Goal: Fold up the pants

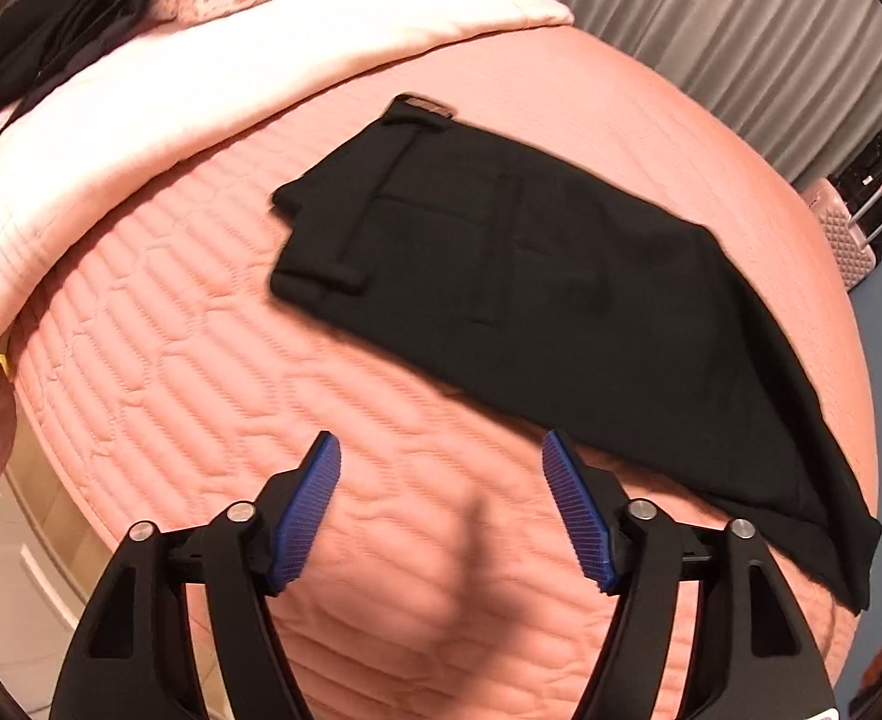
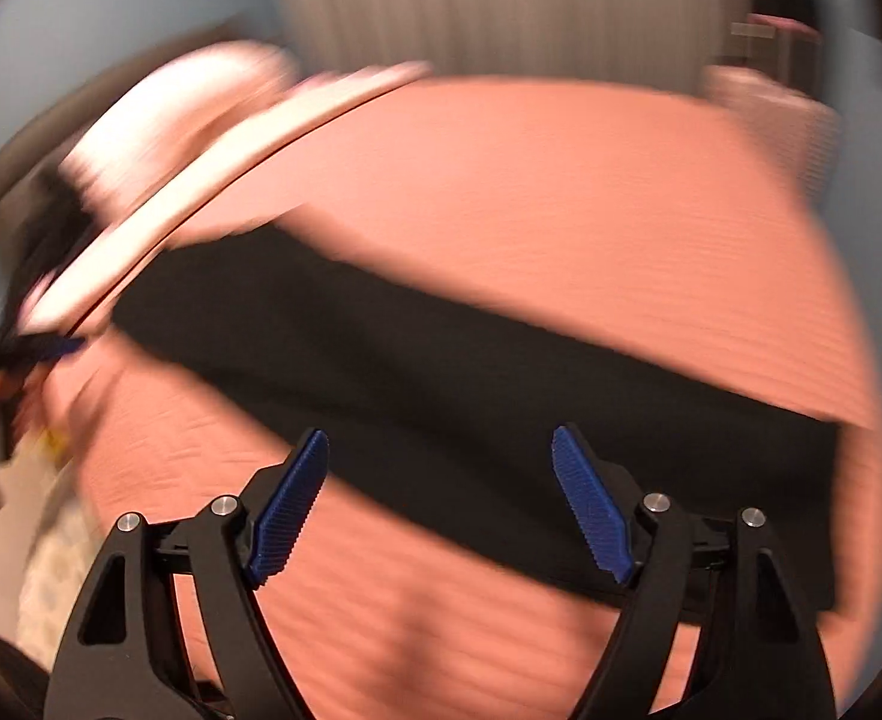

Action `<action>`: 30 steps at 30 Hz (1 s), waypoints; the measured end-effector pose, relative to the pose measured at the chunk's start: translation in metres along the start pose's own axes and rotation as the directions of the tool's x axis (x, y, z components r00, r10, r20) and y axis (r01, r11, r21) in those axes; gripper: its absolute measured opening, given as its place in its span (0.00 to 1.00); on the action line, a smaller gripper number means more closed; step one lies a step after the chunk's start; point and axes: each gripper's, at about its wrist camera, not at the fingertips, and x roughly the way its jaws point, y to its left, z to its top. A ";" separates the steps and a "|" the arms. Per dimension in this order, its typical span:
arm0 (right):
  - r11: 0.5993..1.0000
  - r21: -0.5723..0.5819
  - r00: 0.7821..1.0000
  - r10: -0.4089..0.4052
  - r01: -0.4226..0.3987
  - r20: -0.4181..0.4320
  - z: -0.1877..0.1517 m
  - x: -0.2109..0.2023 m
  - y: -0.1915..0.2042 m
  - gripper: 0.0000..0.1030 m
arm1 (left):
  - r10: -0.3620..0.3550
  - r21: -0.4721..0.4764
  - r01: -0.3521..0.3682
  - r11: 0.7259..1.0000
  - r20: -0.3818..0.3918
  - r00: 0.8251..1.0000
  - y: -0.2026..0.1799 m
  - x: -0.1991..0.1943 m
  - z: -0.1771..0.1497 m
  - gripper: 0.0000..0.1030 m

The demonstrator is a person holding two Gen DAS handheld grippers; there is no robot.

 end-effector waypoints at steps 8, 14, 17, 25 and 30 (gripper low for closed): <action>0.970 -0.173 0.983 0.156 -0.171 -0.101 0.037 0.083 0.149 0.73 | -0.152 -0.209 0.153 0.966 0.023 0.988 0.065 0.043 0.036 0.66; 0.981 -0.176 0.989 0.060 -0.083 -0.134 0.014 0.070 0.145 0.74 | -0.186 -0.183 0.196 0.963 0.072 0.980 0.071 0.063 0.066 0.28; 0.994 -0.105 0.991 0.025 -0.039 -0.129 0.012 0.069 0.135 0.74 | -0.176 -0.106 0.188 0.976 0.116 0.978 0.066 0.054 0.085 0.21; 0.991 0.106 0.988 -0.072 0.087 -0.138 -0.008 0.053 0.064 0.75 | 0.097 0.099 -0.107 0.989 0.100 0.990 0.057 0.063 0.145 0.38; 0.942 0.256 0.976 -0.199 0.216 -0.089 -0.024 0.001 -0.020 0.75 | 0.185 0.077 -0.202 0.976 0.185 0.965 0.056 0.027 0.107 0.41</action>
